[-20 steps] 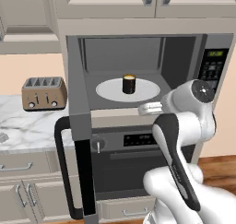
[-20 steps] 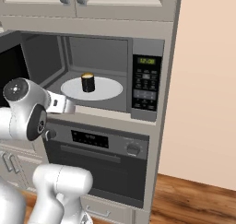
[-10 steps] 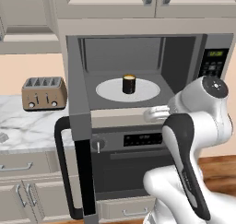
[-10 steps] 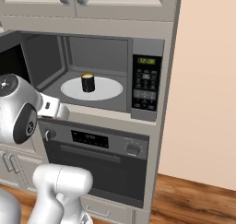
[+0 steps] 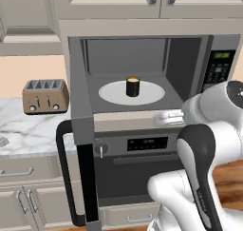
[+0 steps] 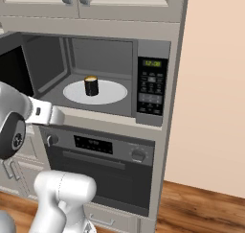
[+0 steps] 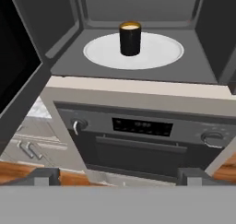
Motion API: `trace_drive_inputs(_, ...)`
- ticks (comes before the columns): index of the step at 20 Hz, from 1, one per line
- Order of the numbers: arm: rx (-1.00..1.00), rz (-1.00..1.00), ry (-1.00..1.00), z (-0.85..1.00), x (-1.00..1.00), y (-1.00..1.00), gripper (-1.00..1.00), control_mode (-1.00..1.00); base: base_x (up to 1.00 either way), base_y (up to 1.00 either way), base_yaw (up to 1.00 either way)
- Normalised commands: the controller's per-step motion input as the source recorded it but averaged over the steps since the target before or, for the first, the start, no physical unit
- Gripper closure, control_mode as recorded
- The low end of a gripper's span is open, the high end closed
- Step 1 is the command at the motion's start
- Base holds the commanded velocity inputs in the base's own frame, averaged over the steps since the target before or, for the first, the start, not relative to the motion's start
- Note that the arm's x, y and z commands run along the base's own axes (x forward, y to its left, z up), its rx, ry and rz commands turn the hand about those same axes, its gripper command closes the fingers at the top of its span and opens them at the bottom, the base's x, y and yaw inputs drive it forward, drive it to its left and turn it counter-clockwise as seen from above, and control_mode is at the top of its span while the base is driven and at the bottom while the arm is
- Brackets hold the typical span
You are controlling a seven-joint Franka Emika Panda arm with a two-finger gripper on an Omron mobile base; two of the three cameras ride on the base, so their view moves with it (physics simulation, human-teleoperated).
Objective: Pick the mug from the counter and place it inside the microwave. Then close the microwave.
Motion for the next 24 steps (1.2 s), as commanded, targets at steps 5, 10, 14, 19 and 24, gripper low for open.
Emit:
trace_drive_inputs(5,0.0,0.0,-0.14,0.42,-0.41,0.0,-1.0,-1.0,0.0,0.0,0.0)
trace_drive_inputs(10,0.0,0.0,-0.07,0.2,-0.48,0.0,-1.0,-1.0,0.0,0.0,0.0)
trace_drive_inputs(14,0.0,0.0,-0.01,0.04,-0.75,0.0,-1.0,-1.0,0.0,0.0,0.0)
trace_drive_inputs(19,0.0,0.0,-0.02,0.0,-0.56,0.0,-1.0,-1.0,0.0,0.0,0.0)
trace_drive_inputs(24,0.0,0.0,-0.15,0.05,-0.29,0.06,-1.0,-1.0,0.0,0.0,0.0)
